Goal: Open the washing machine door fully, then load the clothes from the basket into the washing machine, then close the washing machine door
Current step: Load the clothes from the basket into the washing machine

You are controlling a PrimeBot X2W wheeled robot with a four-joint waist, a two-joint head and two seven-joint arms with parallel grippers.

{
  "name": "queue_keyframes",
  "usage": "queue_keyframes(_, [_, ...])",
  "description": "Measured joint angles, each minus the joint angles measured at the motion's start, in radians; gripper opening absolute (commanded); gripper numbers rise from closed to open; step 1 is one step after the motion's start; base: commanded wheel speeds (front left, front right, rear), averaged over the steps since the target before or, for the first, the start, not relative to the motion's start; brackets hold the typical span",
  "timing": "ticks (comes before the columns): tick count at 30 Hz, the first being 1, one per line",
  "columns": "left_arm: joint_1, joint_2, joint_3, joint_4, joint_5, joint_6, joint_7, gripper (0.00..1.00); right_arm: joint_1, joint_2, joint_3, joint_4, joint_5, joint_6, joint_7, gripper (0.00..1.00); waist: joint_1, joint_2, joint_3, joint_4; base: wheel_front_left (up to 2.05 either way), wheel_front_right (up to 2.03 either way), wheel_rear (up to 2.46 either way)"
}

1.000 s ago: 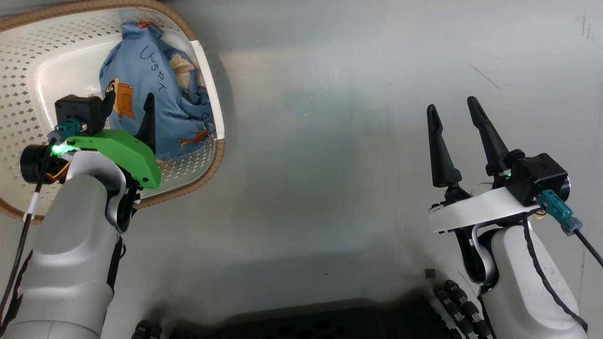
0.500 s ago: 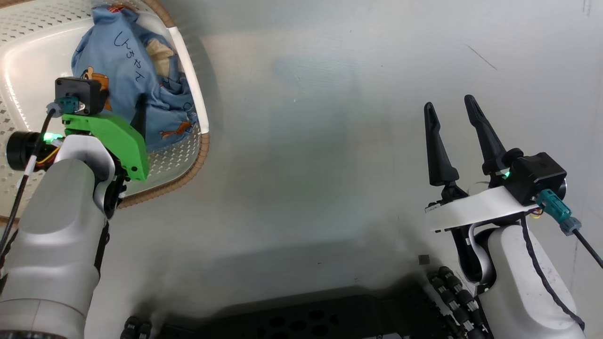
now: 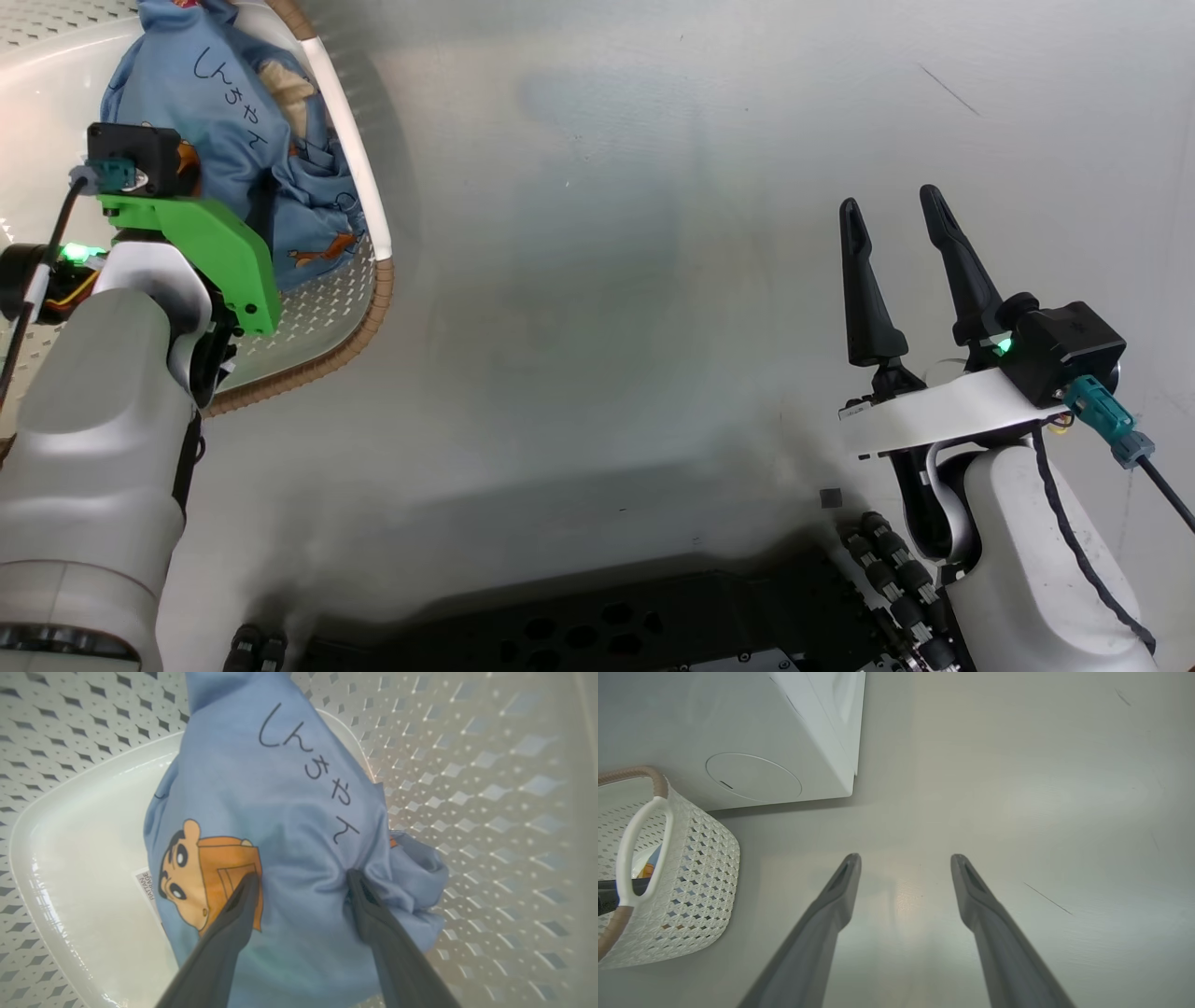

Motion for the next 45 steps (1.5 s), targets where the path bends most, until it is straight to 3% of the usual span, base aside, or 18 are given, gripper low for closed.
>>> queue_keyframes(19, [-0.088, 0.01, -0.021, 0.117, 0.028, 0.0, 0.032, 1.0, 0.022, 0.0, 0.0, -0.027, 0.013, -0.01, 0.0, 1.0, 0.0, 0.0, 0.008, -0.021, 0.0, 0.0, 0.0])
queue_keyframes(20, [-0.091, 0.01, -0.021, 0.123, 0.028, 0.0, 0.035, 0.69, 0.022, 0.001, 0.0, -0.028, 0.013, -0.012, 0.0, 1.0, 0.0, 0.0, 0.008, -0.022, 0.0, 0.0, 0.0])
queue_keyframes(21, [-0.092, 0.01, -0.02, 0.126, 0.028, 0.0, 0.035, 0.22, 0.022, 0.001, -0.001, -0.029, 0.013, -0.018, 0.0, 1.0, 0.0, 0.0, 0.008, -0.022, 0.0, 0.0, 0.0])
queue_keyframes(22, [-0.093, 0.009, -0.02, 0.129, 0.028, 0.0, 0.035, 0.0, 0.022, 0.0, -0.002, -0.03, 0.013, -0.018, 0.0, 1.0, 0.0, 0.0, 0.008, -0.022, 0.0, 0.0, 0.0])
queue_keyframes(29, [-0.102, 0.005, -0.017, 0.147, 0.021, 0.0, 0.021, 0.0, 0.019, 0.001, -0.003, -0.043, 0.013, -0.018, 0.0, 1.0, 0.0, 0.0, 0.006, -0.021, 0.0, 0.0, 0.0])
queue_keyframes(45, [-0.048, -0.037, -0.014, 0.149, -0.019, 0.0, -0.177, 0.0, -0.024, -0.016, -0.078, -0.02, -0.01, -0.011, 0.0, 1.0, 0.0, 0.0, -0.087, 0.035, 0.0, 0.0, 0.0])
